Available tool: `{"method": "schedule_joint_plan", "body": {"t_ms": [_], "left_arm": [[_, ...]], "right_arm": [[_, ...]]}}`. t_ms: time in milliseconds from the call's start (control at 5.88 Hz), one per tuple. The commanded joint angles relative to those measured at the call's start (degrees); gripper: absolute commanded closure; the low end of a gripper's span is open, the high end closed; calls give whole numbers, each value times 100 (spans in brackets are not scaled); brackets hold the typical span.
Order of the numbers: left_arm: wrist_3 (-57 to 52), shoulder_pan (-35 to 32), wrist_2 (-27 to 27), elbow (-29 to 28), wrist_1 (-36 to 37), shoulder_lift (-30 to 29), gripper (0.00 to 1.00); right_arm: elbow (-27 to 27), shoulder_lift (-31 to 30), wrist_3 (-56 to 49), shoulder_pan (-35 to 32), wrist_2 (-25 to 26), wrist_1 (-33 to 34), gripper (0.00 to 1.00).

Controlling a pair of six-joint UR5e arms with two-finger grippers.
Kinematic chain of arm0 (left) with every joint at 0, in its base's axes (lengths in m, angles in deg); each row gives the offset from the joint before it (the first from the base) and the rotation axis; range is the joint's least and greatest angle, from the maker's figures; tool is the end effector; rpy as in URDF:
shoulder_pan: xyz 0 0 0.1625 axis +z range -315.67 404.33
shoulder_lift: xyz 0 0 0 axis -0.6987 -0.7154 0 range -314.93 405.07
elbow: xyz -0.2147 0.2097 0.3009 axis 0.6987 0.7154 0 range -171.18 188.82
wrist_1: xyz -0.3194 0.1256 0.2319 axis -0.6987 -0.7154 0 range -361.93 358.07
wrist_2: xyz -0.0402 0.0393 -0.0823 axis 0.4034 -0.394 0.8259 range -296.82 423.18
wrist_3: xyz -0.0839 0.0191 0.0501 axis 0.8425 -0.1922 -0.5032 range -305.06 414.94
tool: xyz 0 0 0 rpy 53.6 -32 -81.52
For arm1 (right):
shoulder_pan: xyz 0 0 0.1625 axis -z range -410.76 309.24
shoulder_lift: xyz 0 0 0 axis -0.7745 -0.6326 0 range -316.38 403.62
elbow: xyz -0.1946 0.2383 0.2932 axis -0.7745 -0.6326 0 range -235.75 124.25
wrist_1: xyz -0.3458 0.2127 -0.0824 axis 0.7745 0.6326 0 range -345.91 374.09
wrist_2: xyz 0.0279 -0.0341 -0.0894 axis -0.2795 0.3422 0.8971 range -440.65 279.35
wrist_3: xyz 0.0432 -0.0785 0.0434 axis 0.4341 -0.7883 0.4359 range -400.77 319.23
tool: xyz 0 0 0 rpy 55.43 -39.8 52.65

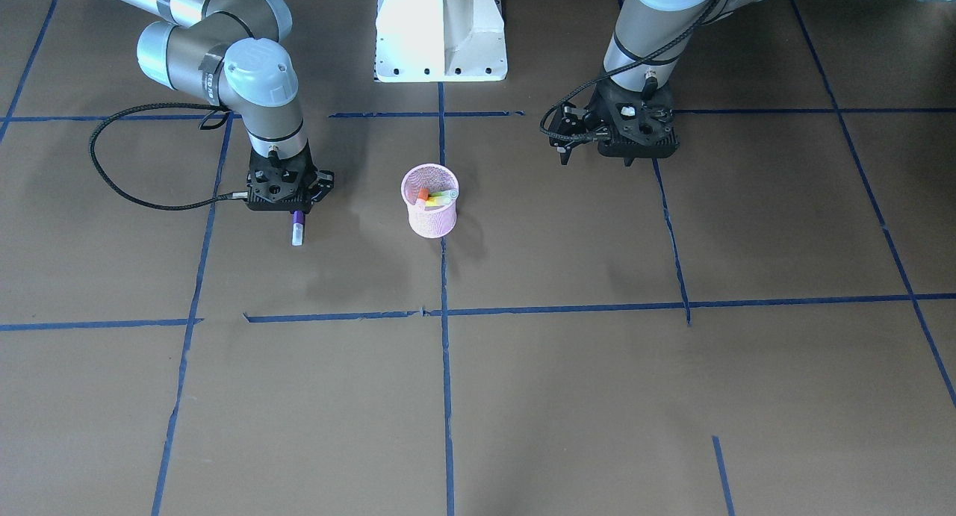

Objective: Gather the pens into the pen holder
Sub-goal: 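Lower the right gripper onto the purple marker and grasp it, then lift the purple marker and carry it over the pink cup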

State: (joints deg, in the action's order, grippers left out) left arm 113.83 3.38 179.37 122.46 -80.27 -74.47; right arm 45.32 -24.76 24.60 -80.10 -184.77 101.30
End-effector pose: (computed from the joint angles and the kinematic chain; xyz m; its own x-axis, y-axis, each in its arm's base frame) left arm 0.3784 -0.4465 0.2191 0.6739 0.0292 -0.7382 0.0220 0.9980 0.0596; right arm -0.4905 -0.4006 0.3665 0.7919 -0.0186 0.6104 -0.0239 0.9978 0.0614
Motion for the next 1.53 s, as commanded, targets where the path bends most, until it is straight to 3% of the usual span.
{"method": "schedule_joint_plan", "body": {"t_ms": [0, 170, 511, 851, 1021, 1191, 1362], "left_arm": [[0, 7, -9, -8, 3, 1, 0], [0, 7, -9, -17, 3, 10, 0], [0, 69, -9, -69, 12, 1, 0], [174, 78, 9, -96, 30, 1, 0], [350, 78, 9, -96, 30, -8, 0], [360, 78, 26, -88, 30, -8, 0], [360, 78, 35, -87, 21, -8, 0]], "right_arm": [[53, 43, 2, -28, -12, -2, 100], [227, 131, 37, -115, 23, -2, 100], [1104, 132, 99, -178, 941, -3, 100], [1493, 314, 203, -160, 1837, -2, 100], [1512, 499, 970, 57, 2365, -2, 100], [1425, 631, 1535, 625, 3544, 6, 100], [1250, 763, 1775, 944, 4322, 6, 100]]}}
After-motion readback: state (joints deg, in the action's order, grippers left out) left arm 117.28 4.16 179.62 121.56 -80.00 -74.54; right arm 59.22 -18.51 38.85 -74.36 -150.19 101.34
